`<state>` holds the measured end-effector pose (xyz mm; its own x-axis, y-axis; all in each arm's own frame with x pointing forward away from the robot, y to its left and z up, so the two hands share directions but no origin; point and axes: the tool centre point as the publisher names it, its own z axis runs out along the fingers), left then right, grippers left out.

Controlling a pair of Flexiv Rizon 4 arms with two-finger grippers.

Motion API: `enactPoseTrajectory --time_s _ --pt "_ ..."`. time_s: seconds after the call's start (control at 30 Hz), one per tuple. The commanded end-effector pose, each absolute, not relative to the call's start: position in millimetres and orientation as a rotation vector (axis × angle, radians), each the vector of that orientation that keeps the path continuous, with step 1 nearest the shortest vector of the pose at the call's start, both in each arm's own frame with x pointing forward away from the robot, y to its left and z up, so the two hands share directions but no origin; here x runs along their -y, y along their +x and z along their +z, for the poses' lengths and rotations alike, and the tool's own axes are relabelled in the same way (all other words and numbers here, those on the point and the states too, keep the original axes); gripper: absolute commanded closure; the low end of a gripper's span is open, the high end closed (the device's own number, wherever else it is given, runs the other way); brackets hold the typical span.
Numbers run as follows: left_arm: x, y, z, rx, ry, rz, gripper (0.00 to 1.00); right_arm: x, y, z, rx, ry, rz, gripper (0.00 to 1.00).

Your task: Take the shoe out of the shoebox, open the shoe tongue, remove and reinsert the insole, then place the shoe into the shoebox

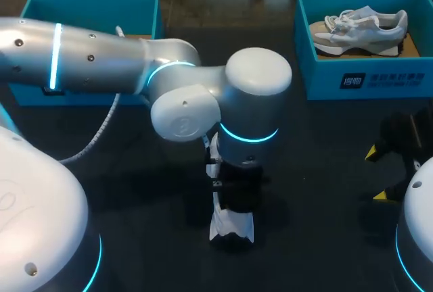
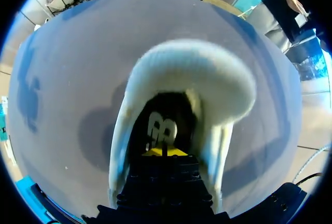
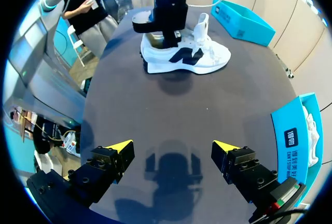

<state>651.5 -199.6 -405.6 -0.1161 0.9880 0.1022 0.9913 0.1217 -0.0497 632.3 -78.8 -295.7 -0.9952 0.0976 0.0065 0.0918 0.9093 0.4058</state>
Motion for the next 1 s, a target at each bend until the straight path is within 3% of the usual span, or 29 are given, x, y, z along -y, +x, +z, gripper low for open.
enactPoseTrajectory --time_s 0.03,0.37,0.77,0.83,0.87,0.9,1.0 --pt "200 657 -399 2.290 -2.016 -0.079 1.00 79 631 -296 -3.055 0.152 0.646 0.00" --pt "195 657 -358 2.322 -2.067 -0.083 1.00 79 631 -296 -3.055 0.152 0.646 0.00" --pt "204 687 -368 2.366 -2.026 -0.121 1.00 79 631 -296 -3.055 0.152 0.646 0.00" --pt "204 687 -368 2.347 -2.031 -0.108 0.53 79 631 -296 -3.055 0.152 0.646 0.00" --pt "203 685 -368 2.345 -2.033 -0.113 0.11 79 631 -296 -3.055 0.152 0.646 0.00" --pt "202 684 -367 2.340 -2.036 -0.115 0.00 79 631 -296 -3.055 0.152 0.646 0.00" --pt "201 685 -365 2.332 -2.038 -0.113 0.00 79 631 -296 -3.055 0.152 0.646 0.00"
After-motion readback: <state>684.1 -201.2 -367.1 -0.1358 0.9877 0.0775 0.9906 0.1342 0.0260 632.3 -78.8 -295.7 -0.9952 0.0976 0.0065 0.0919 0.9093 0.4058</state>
